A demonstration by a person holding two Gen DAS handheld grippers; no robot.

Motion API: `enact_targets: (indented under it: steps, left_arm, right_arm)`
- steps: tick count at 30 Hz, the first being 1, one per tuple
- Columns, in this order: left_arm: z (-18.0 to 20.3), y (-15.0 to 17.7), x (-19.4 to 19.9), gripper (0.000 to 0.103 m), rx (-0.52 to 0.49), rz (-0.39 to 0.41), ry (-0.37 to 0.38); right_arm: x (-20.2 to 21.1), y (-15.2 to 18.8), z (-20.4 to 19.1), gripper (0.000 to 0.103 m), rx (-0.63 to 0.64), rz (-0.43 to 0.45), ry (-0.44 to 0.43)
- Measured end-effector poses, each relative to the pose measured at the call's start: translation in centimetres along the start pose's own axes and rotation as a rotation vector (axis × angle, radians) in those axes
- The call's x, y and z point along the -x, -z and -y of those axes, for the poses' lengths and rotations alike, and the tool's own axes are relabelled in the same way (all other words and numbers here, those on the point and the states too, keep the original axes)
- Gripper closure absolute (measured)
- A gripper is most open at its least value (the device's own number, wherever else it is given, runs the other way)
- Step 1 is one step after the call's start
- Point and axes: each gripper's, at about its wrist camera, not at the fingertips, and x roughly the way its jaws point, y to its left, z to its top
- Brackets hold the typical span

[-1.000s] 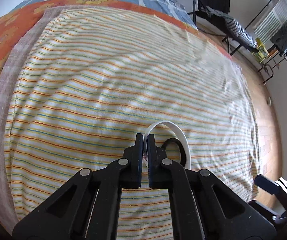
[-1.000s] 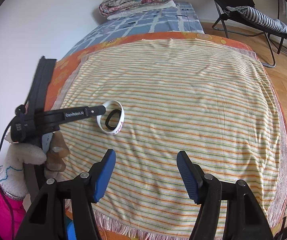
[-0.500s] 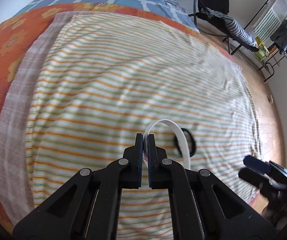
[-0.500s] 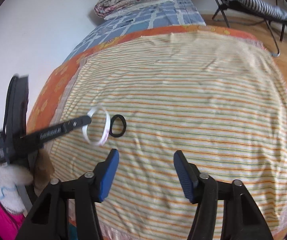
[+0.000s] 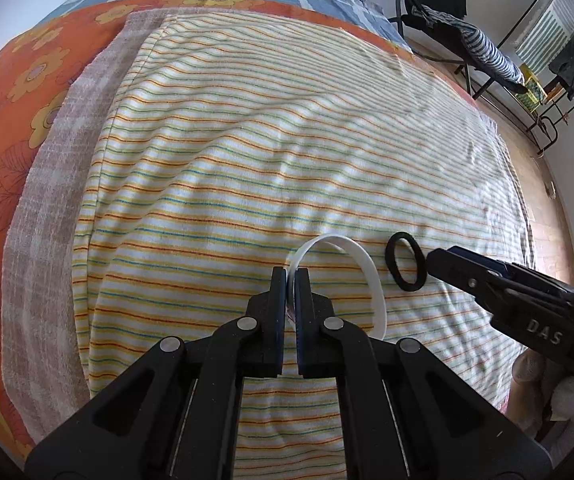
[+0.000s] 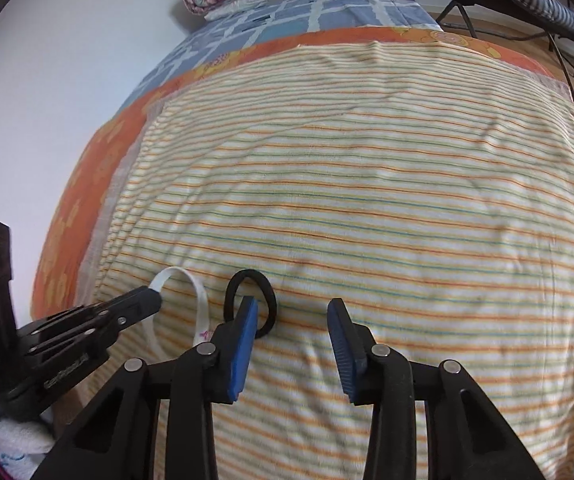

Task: Collect trash
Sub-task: 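Grasp the black rubber ring with the right tool, then carry the tape roll and black ring over the blue basket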

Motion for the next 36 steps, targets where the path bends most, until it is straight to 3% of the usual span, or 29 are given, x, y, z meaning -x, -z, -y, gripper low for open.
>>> enact_targets:
  steps: [8,13,36]
  left_arm:
    - [-0.4,0.3,0.0,0.101,-0.003,-0.007,-0.008]
    - [-0.5,0.7,0.2,0.101,-0.014,-0.006,-0.015]
    - [1.5,3.1,6.7,0.101,-0.103,0.103,-0.006]
  right_arm:
    - [-1.2,-0.5,-1.8,0.075,0.079,0.009,0.053]
    - [-1.6,-0.3,-3.0,0.099,0.178,0.021,0.139]
    - [6.4,3.4,-4.0,0.101,0.225,0.116,0.073]
